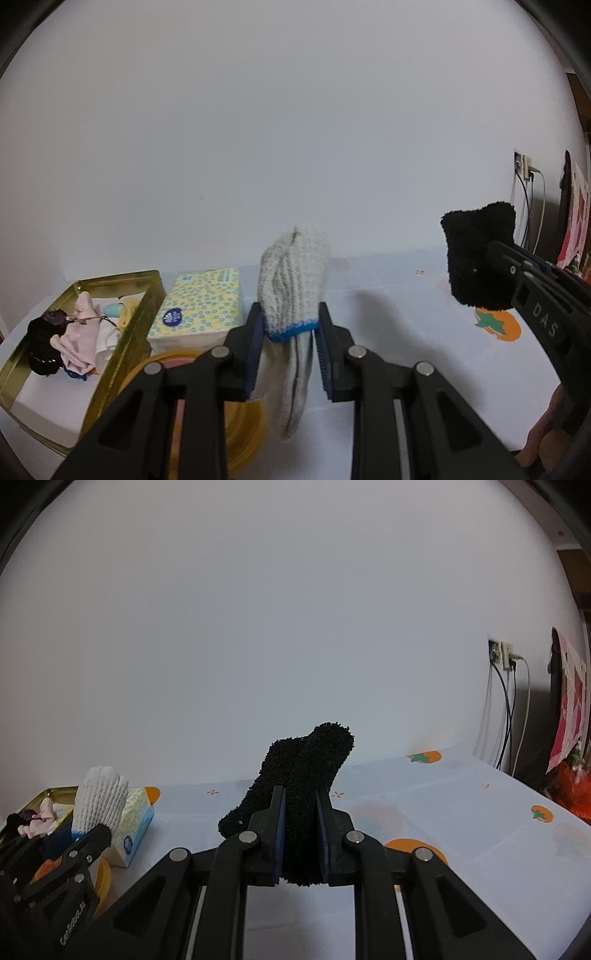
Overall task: Organize soft objects
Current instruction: 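Lift and carry the black cloth and white glove over the gold tray with both grippers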
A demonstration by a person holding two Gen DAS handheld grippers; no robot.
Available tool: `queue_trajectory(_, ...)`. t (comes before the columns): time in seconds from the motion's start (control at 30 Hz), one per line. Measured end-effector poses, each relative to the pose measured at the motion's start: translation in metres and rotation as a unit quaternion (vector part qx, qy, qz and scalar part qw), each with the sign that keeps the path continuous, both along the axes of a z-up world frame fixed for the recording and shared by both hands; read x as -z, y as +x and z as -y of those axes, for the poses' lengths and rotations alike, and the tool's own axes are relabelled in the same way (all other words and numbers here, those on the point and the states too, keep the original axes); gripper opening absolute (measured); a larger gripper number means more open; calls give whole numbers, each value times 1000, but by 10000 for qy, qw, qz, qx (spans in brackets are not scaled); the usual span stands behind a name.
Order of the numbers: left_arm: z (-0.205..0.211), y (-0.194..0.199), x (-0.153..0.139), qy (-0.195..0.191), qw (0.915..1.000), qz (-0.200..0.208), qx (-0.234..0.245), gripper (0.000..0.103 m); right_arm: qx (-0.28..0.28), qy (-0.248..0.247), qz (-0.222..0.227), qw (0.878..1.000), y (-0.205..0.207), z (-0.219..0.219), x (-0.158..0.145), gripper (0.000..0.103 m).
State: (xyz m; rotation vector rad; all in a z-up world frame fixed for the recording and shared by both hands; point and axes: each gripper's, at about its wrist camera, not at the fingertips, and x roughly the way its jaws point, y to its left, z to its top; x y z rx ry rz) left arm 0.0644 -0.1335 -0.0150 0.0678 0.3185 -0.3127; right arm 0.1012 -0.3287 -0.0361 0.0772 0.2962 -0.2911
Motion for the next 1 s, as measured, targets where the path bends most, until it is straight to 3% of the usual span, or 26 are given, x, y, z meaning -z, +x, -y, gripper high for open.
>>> queue_trajectory(0.3,-21,-10,-2,150,9995,226,151,25,-50,-31,254,9997,-30,-29,-6,17)
queue_trajectory(0.53,-55,-5,-8,-36,9996,194,225,25,-217,39,377,9990,-38,-56,-8,17)
queue_trajectory(1.0,-146,28,-22,-125,9990,409,-99,25,-1004,70,464,9938,-18,-136,-11,17)
